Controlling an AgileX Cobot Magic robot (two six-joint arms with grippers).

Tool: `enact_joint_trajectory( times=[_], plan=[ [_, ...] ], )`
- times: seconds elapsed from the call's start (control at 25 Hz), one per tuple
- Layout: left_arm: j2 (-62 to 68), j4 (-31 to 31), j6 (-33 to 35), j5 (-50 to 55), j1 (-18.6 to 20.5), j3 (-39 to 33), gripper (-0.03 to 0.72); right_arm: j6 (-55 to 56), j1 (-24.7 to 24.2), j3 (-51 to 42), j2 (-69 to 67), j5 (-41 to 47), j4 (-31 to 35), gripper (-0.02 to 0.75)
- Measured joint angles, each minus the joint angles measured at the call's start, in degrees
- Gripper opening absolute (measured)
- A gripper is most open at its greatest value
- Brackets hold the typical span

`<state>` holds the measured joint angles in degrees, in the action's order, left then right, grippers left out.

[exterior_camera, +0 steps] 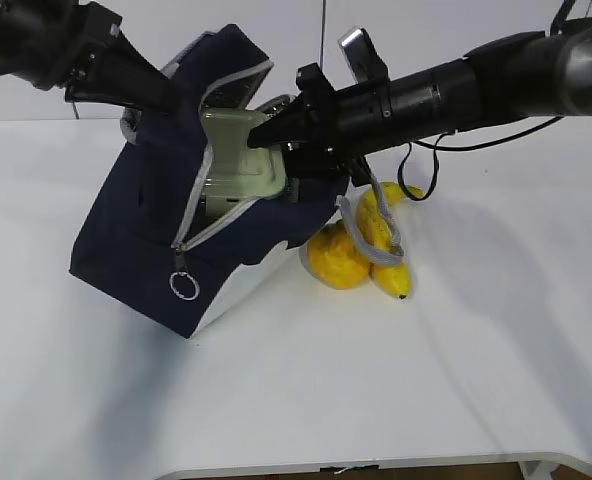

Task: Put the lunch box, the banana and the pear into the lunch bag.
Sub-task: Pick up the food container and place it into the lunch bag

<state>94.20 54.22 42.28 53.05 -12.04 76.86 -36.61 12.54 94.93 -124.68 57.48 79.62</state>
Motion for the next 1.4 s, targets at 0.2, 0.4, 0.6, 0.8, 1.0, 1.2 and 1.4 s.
enact_joint_trajectory(
  times=[0.2, 0.4, 0.6, 0.8, 1.0, 1.2, 1.4],
  plan=[
    [2.6, 0.5, 0.1, -0.9, 0.0, 0.4, -0.001, -1.2, 1.4, 0.3, -1.8, -2.4, 2.3, 0.369],
    [4.6, 0.4, 0.1, -1.1, 0.0, 0.5, -0.001, -2.8, 3.6, 0.6, -2.6, -6.3, 2.8, 0.369],
    [5.1, 0.1, 0.1, -2.4, 0.0, 0.5, -0.002, -3.4, 5.1, 3.0, -5.3, -8.2, 3.3, 0.369],
    [5.7, -0.3, 0.1, -3.0, 0.0, 0.5, -0.002, -3.4, 5.6, 5.9, -9.0, -8.1, 4.0, 0.369],
    [5.8, -2.2, 0.1, -4.0, 0.0, 0.5, -0.002, -3.4, 5.6, 6.7, -10.7, -7.9, 4.9, 0.369],
    [6.8, -2.6, 0.1, -4.0, 0.1, 0.5, -0.003, -3.2, 5.6, 6.7, -11.2, -7.9, 4.9, 0.370],
    [6.9, -3.4, 0.1, -4.0, 0.1, 0.5, -0.003, -1.5, 5.6, 6.8, -11.2, -8.3, 4.0, 0.410]
  ],
)
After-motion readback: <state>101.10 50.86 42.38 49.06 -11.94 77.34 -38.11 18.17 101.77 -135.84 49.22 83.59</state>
